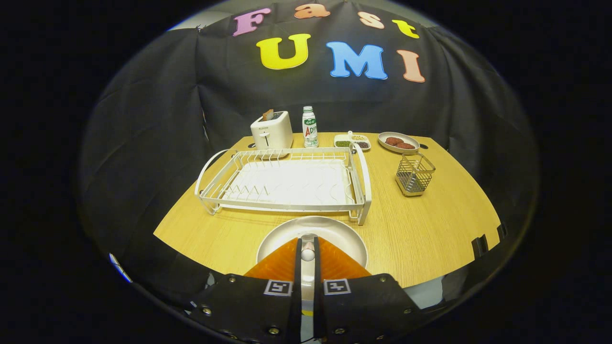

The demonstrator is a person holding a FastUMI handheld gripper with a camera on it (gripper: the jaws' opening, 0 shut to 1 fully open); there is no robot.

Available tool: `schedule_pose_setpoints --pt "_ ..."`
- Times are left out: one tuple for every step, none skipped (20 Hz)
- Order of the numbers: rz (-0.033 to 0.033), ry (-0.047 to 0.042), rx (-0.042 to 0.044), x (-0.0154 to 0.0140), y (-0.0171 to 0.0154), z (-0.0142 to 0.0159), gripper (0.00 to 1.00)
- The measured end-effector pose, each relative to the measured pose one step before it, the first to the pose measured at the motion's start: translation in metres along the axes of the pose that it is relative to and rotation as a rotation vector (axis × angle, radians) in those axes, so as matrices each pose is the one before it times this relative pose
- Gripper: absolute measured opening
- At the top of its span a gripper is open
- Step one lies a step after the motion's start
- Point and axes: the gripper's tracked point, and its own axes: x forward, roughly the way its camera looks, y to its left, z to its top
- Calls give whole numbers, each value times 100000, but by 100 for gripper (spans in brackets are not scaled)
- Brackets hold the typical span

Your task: Take the plate from the dish rack, then take the spoon from the basket and place it into the plate.

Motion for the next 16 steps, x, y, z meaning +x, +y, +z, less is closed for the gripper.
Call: schedule_pose_setpoints --pt "-8 -43 -500 35 22 22 12" --pt "225 295 -362 155 24 19 12" --pt "-176 189 -189 135 -5 -79 12" --pt "65 70 -16 57 -7 -39 12" --pt "246 161 119 4 152 -151 12" --pt "319 269 42 34 132 -152 12" --pt "267 259 102 71 46 -61 12" --pt "226 -74 152 129 38 53 12" --pt "290 71 69 95 41 -25 14" --pt "305 58 -82 87 122 10 15" --pt "144 -190 -60 55 40 123 15" --pt "392 -15 -116 -1 79 -8 15" --pt "362 16 -75 5 91 -32 15" --pt "88 -66 -222 -29 35 70 15" --pt "-212 -175 -311 60 -78 171 15" --pt "-107 -122 -262 -1 -5 11 15"
